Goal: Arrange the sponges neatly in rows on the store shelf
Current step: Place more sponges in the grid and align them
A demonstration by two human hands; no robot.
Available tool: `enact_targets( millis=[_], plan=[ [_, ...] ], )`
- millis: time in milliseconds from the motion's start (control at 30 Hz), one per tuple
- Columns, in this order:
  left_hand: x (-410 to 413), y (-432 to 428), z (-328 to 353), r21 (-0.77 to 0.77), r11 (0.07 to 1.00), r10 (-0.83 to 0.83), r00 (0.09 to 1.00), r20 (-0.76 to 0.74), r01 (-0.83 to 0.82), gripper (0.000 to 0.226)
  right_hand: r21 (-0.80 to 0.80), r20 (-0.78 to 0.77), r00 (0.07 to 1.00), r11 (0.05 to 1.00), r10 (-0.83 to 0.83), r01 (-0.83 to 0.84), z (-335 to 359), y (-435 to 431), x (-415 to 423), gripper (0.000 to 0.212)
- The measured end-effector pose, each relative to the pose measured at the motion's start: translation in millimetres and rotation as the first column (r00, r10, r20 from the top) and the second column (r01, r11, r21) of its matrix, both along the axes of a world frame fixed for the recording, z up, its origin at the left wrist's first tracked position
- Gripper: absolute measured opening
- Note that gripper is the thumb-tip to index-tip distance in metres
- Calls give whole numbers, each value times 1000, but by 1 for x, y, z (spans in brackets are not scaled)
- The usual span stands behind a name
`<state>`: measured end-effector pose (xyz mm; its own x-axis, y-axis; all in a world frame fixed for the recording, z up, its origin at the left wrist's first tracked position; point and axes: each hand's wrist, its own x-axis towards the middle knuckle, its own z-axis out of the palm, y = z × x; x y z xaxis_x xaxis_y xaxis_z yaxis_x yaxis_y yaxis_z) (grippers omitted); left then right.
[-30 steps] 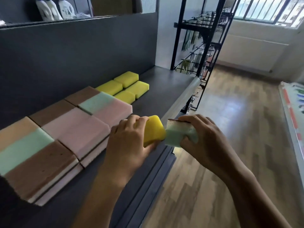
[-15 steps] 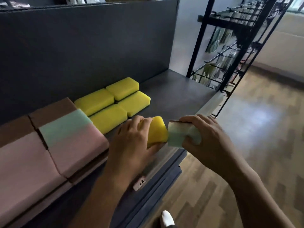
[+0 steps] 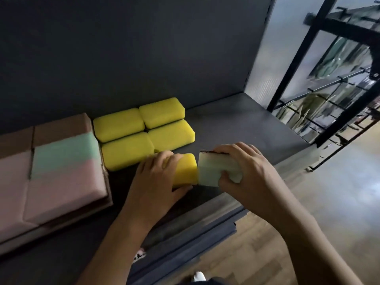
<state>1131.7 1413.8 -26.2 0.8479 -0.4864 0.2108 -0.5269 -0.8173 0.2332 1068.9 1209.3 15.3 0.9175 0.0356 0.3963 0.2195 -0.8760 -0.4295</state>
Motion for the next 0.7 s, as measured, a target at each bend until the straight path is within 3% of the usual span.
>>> enact_targets(
  millis=[167, 500, 700],
  plan=[
    [-9, -7, 4, -34, 999, 25, 999, 23, -25, 71, -15, -17, 999, 999, 36, -36, 1, -14, 5, 47],
    [-37, -22, 23, -288, 940, -176, 983, 48, 182, 68, 44, 0, 989, 988, 150, -150, 7, -9, -8, 47],
    [-49, -5, 31, -401, 908, -138, 990, -11, 122, 60, 120, 7, 971, 964, 237, -237, 5, -7, -17, 48]
  ],
)
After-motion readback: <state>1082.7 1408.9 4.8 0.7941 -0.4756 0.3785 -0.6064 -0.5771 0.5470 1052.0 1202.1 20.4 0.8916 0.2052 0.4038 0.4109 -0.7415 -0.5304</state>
